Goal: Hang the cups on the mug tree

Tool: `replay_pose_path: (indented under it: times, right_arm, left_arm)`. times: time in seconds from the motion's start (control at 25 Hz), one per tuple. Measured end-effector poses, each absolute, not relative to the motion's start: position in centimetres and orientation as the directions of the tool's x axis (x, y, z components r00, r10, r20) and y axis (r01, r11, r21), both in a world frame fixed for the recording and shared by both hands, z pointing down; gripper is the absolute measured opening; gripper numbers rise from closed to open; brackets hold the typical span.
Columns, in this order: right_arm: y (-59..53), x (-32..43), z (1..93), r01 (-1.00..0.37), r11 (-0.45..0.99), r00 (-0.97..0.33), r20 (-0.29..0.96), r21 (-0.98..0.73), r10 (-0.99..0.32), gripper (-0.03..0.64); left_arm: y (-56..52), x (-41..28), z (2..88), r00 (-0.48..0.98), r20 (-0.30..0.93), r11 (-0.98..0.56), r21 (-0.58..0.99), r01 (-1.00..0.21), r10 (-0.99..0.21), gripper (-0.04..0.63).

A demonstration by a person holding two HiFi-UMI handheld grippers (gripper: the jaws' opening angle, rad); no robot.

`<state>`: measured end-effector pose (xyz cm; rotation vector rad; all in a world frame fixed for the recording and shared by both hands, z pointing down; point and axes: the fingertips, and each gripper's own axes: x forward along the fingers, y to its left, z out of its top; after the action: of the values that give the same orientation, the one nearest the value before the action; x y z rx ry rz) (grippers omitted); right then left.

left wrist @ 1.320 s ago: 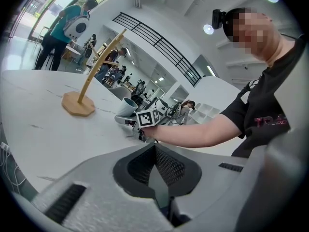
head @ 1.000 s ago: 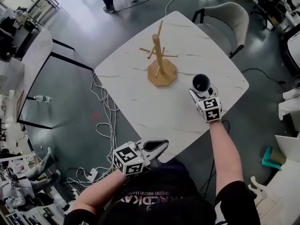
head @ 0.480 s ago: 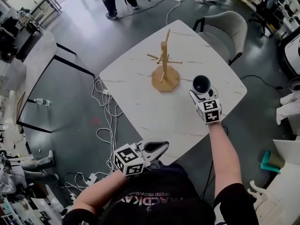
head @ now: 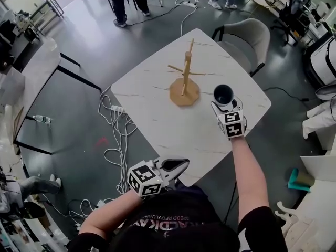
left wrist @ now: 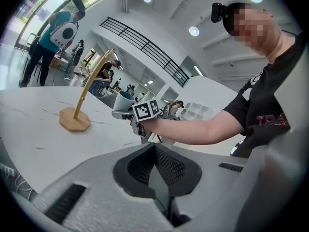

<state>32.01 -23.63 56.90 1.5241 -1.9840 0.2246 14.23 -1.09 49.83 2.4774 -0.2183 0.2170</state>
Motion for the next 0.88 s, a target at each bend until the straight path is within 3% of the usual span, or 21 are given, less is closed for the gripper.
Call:
replay_pose_path:
  times: [0.56,0.88]
  right_arm:
    - [-25.1,31.8,53.6,-0.836,0.297,0.064,0.619,0.461,-0.783,0.322]
    - [-26.5,32.6,52.3,-0.693,0.333,0.225,0.631,0.639,-0.743,0.322]
  left_arm:
    - [-0.9,11.2,48.5,0.981,0.185,-0.819,0.553,-0.151,-0.056,-0.003]
    - [-1.3,9.2,48.4,0.984,0.172,-0.821,0.556,-0.130,-0.040,-0.003]
